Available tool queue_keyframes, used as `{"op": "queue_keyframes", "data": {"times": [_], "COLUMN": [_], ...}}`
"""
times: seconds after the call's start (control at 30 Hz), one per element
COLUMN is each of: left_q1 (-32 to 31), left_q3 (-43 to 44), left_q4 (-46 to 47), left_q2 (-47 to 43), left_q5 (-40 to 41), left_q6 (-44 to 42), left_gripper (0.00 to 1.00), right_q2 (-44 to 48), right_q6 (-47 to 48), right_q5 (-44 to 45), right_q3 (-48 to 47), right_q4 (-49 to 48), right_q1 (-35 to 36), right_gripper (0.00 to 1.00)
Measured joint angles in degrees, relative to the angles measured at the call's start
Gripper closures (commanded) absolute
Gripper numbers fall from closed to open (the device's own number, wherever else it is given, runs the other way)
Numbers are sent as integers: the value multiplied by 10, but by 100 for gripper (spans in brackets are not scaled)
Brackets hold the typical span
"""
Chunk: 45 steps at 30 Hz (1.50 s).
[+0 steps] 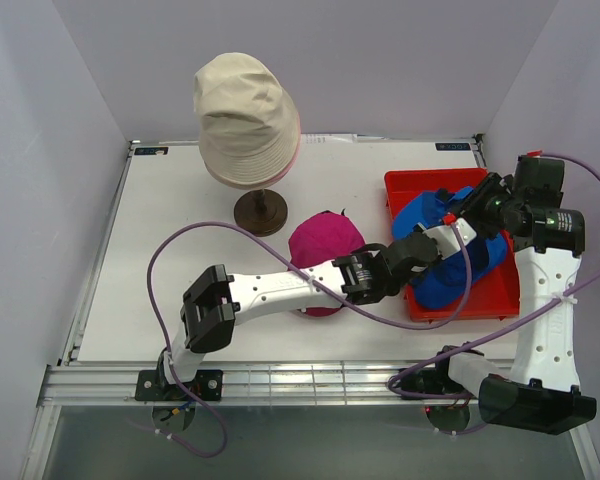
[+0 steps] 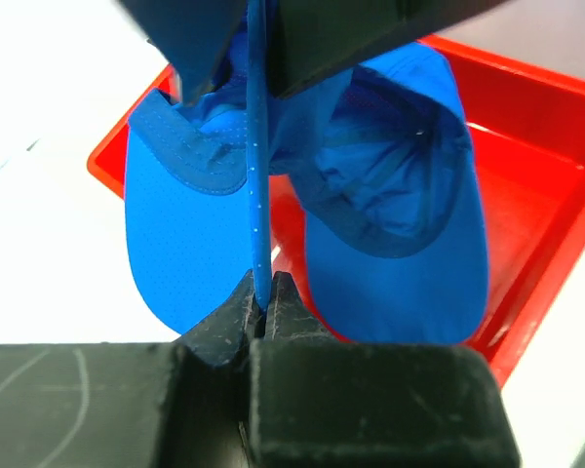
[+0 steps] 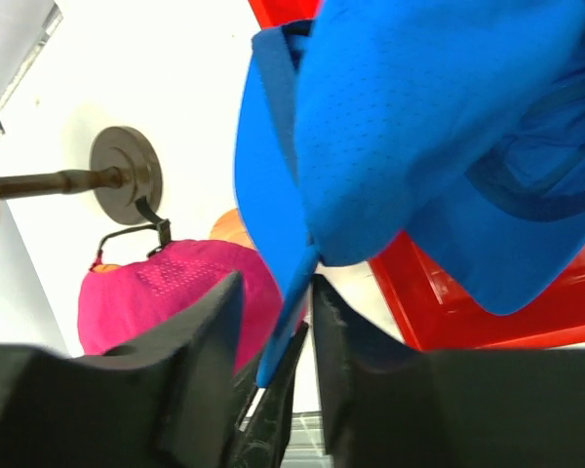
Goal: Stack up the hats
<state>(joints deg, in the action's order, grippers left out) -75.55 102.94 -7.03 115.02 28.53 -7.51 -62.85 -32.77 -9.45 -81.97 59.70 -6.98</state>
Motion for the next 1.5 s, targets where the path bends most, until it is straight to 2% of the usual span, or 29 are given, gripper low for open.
{"op": "queue_keyframes", "data": {"times": [0.07,0.2,0.23,0.37,0.43,0.53,0.67,0.77,1.0,1.27,1.5], "left_q1": [2,9,13,49,78,137,223,262,249,244,234], "left_q3": [10,41,51,66,51,-28,-160,-234,-322,-482,-601], "left_q4": [-12,-36,-40,-50,-49,-10,72,132,262,424,520], "left_q2": [0,0,0,-14,-28,-73,-139,-174,-244,-367,-431], "left_q5": [-14,-45,-53,-120,-168,-251,-343,-381,-416,-368,-292], "left_q6": [10,46,63,147,197,283,406,486,612,756,829], "left_gripper": [100,100,100,100,100,100,100,100,100,100,100], "right_q2": [0,-8,-12,-29,-37,-46,-51,-50,-29,-2,0], "right_q6": [2,-1,-1,-6,-9,-14,-17,-18,-16,-15,-14], "right_q5": [-5,-11,-13,-26,-36,-52,-74,-87,-96,-112,-141], "right_q3": [-5,-47,-64,-127,-152,-179,-200,-203,-163,-71,-26], "right_q4": [-1,2,2,-11,-24,-41,-59,-71,-95,-124,-150], "right_q1": [0,0,0,0,0,0,0,0,0,0,5], "right_gripper": [42,35,28,18,15,9,7,7,7,7,8]}}
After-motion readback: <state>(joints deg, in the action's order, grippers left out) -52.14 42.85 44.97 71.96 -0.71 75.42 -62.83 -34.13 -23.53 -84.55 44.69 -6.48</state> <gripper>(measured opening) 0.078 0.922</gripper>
